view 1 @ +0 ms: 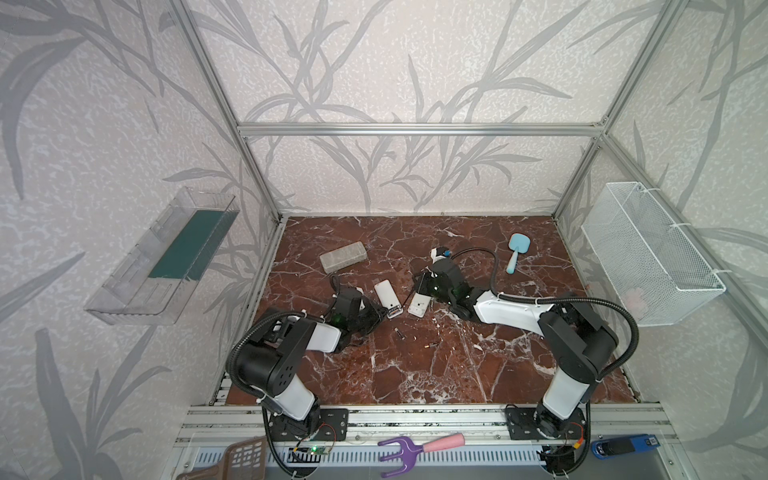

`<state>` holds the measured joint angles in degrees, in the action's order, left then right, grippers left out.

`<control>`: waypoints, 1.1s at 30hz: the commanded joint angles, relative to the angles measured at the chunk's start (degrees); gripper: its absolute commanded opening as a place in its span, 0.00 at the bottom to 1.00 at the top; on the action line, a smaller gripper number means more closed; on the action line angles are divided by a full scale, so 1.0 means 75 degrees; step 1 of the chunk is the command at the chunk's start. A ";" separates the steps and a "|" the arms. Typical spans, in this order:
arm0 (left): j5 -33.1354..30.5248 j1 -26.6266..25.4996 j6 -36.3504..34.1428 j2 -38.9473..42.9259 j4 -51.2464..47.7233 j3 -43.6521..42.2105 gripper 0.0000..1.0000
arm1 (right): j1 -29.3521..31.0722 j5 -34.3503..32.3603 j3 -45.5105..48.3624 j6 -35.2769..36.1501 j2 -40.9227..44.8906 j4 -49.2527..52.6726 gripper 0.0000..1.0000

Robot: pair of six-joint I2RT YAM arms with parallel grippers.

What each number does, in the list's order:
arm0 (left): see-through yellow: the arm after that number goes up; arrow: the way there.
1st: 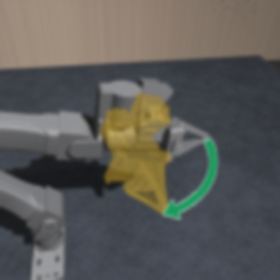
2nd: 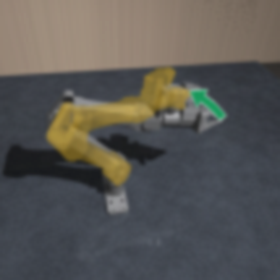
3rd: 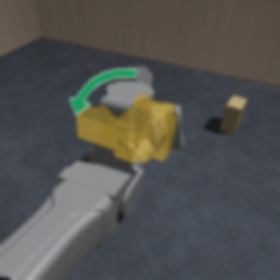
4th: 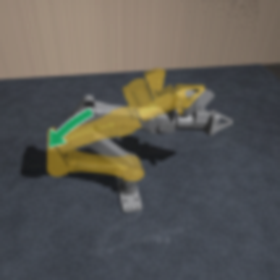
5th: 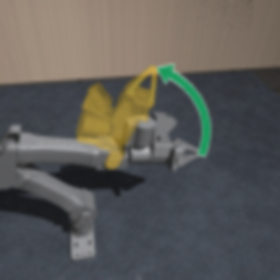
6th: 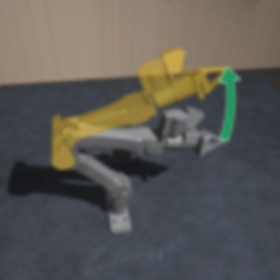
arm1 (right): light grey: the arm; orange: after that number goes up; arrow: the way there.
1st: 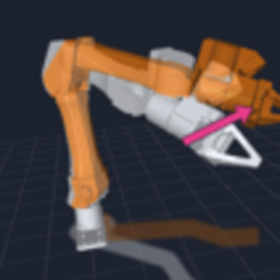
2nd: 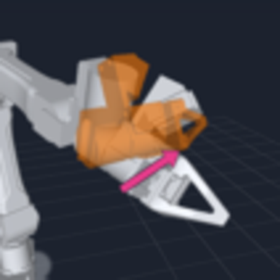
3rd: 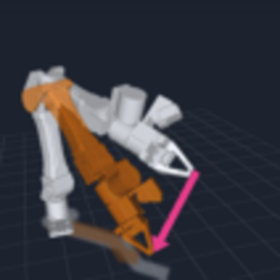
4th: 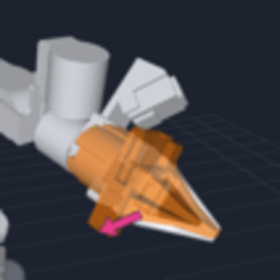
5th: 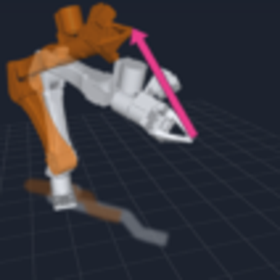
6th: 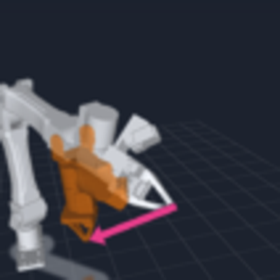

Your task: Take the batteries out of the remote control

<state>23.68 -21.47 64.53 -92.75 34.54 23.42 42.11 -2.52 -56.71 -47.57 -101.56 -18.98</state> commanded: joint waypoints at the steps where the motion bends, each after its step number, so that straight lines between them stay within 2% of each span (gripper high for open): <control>1: -0.0219 -0.0274 0.0011 -0.0248 -0.1004 0.0027 0.21 | 0.0332 0.0391 0.0009 0.0205 -0.0113 -0.0022 0.00; 18: -0.0541 -0.0581 -0.0073 -0.0160 -0.1483 0.0225 0.20 | 0.1569 -0.1206 -0.1382 0.2847 -0.0394 0.2210 0.00; 27: -0.0594 -0.0640 -0.0031 -0.0072 -0.1574 0.0143 0.20 | 0.2079 -0.2058 -0.1410 0.3078 -0.0629 0.2380 0.00; 33: -0.0638 -0.0803 0.0221 0.0094 -0.1533 -0.0027 0.20 | 0.2079 -0.2402 -0.0842 0.2342 -0.0263 0.1547 0.00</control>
<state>16.82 -25.28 64.60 -91.55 30.22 25.34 56.27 -22.52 -66.15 -24.97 -103.66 -6.74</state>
